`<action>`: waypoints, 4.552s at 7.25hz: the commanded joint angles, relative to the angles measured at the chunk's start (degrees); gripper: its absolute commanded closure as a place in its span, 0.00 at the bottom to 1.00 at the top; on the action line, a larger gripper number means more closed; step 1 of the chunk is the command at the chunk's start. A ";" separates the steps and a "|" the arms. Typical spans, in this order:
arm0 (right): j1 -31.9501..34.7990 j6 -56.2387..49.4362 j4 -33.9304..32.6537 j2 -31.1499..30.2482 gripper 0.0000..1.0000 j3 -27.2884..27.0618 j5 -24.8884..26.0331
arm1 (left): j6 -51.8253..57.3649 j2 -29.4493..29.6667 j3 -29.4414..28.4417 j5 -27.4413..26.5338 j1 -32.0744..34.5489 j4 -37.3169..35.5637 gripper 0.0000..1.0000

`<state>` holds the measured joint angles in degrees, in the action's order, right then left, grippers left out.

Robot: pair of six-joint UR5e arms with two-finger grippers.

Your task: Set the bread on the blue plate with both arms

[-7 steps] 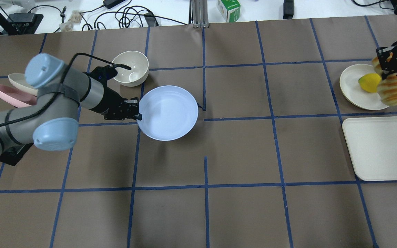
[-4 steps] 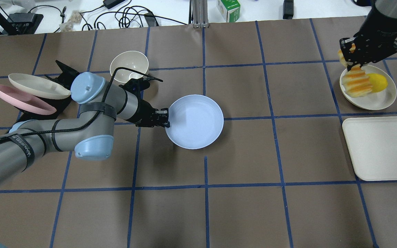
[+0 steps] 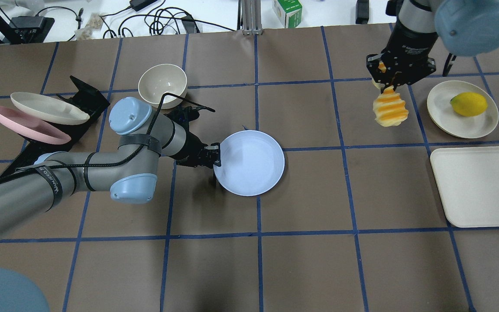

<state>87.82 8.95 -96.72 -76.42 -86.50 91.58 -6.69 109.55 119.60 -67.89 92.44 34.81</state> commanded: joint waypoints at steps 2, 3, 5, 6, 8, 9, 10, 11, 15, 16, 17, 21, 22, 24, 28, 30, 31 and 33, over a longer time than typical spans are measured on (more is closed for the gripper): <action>9.62 11.23 -7.76 4.69 1.00 0.02 -0.96 | 4.38 -3.45 -9.44 -3.53 -0.85 9.68 0.00; 12.17 15.01 -8.83 6.01 1.00 0.02 -1.05 | 6.93 -5.64 -12.78 -9.13 -1.73 17.32 0.00; 16.40 23.80 -10.33 8.29 1.00 -0.24 -1.23 | 9.48 -10.74 -21.56 -17.23 -4.01 38.11 0.00; 18.50 27.32 -11.29 9.52 1.00 -0.42 -1.05 | 9.41 -12.68 -26.30 -21.62 -4.11 45.36 0.00; 20.97 31.20 -13.58 11.72 1.00 -0.77 -1.05 | 10.20 -15.06 -32.66 -23.52 -2.88 51.64 0.00; 22.46 31.22 -16.11 12.43 1.00 -1.03 -1.14 | 10.20 -16.90 -32.77 -23.34 -2.79 54.19 0.00; 23.09 31.04 -17.87 14.00 1.00 -1.12 -1.23 | 10.29 -18.05 -32.42 -23.51 -2.79 54.74 0.00; 24.31 30.61 -17.89 15.32 1.00 -1.13 -3.05 | 10.29 -18.49 -31.89 -23.69 -2.70 54.66 0.00; 26.08 26.58 -18.15 17.62 0.94 -2.17 -5.97 | 10.21 -19.03 -30.84 -22.38 -3.15 54.83 0.00; 26.00 24.73 -18.24 17.71 0.82 -3.05 -6.06 | 10.20 -19.29 -30.66 -22.55 -3.14 54.83 0.00; 26.00 24.45 -18.50 17.71 0.71 -3.23 -6.06 | 10.20 -19.37 -30.66 -22.72 -3.14 54.83 0.00; 25.47 25.68 -28.26 17.80 0.00 -5.52 -5.62 | 9.59 -19.55 -29.95 -22.37 -3.32 54.40 0.00; 25.12 25.68 -27.74 17.71 0.00 -5.52 -5.45 | 9.59 -19.64 -29.26 -23.16 -3.41 54.40 0.00; 23.98 24.90 -27.47 16.49 0.00 -5.08 -5.71 | 9.50 -19.81 -29.69 -22.81 -3.41 54.40 0.00; 10.75 9.47 -10.39 1.75 0.00 -5.43 -5.09 | 9.24 -20.25 -29.69 -22.81 -3.32 54.48 0.00; 3.78 1.18 -3.24 -5.02 0.00 -5.52 -2.92 | 9.33 -20.51 -29.60 -22.81 -3.23 54.83 0.00; 2.37 1.07 -0.60 -8.19 0.00 -5.52 0.58 | 9.33 -21.13 -29.95 -22.64 -3.23 54.92 0.00; 1.39 1.16 3.02 -10.41 0.00 -5.52 0.71 | 9.24 -21.40 -29.78 -22.55 -3.23 55.36 0.00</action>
<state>89.95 10.28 -95.61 -85.18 -92.02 91.78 2.62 88.29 89.84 -90.53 89.20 90.01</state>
